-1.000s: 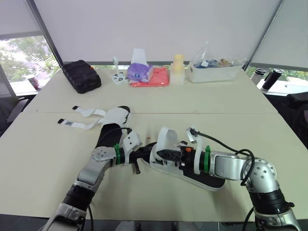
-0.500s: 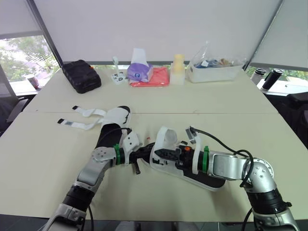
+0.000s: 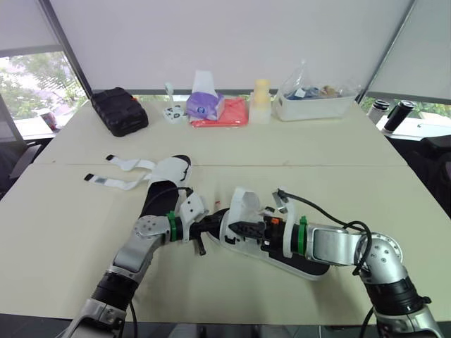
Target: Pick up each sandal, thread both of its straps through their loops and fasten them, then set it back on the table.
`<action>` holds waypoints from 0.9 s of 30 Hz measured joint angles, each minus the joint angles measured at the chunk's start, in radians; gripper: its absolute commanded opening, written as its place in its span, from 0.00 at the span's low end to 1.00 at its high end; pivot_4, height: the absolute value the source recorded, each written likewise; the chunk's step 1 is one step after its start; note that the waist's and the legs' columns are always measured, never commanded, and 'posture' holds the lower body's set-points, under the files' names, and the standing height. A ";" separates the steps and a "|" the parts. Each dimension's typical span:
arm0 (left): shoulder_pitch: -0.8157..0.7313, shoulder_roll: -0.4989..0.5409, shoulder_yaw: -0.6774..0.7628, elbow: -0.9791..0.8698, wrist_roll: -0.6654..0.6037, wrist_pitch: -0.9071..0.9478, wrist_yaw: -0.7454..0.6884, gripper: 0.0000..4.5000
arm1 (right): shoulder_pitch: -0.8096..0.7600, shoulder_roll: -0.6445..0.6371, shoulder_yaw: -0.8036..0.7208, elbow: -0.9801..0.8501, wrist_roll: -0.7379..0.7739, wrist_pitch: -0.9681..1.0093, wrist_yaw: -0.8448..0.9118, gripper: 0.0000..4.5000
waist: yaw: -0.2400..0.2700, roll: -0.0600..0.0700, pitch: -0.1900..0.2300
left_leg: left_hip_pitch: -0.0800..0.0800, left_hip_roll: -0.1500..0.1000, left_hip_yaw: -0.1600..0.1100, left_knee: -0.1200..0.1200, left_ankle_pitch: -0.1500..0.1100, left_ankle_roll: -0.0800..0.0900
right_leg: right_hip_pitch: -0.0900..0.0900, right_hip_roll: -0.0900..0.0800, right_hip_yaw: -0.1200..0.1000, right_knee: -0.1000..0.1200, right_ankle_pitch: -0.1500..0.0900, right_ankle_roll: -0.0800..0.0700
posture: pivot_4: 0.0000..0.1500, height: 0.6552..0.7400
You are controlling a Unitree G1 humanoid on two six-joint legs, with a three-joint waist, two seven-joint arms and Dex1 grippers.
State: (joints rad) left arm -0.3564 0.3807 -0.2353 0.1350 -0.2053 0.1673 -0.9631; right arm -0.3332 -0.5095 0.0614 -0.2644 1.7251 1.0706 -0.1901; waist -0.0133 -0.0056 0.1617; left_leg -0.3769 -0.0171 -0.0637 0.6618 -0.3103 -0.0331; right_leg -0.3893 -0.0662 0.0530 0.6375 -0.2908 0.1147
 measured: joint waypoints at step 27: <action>0.000 0.000 -0.006 -0.002 0.000 -0.002 0.000 0.00 | 0.040 -0.029 -0.006 0.013 0.062 -0.008 0.000 0.01 | 0.002 0.000 0.000 | -0.001 0.000 -0.002 -0.001 0.000 0.000 | 0.001 -0.001 -0.001 -0.004 0.000 0.000 | 1.00 1.00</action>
State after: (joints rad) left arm -0.3568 0.3806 -0.2411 0.1333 -0.2055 0.1649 -0.9631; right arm -0.2931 -0.5386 0.0553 -0.2512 1.7874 1.0624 -0.1903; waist -0.0118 -0.0056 0.1617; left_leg -0.3782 -0.0169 -0.0654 0.6608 -0.3105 -0.0327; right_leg -0.3885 -0.0674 0.0524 0.6339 -0.2908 0.1146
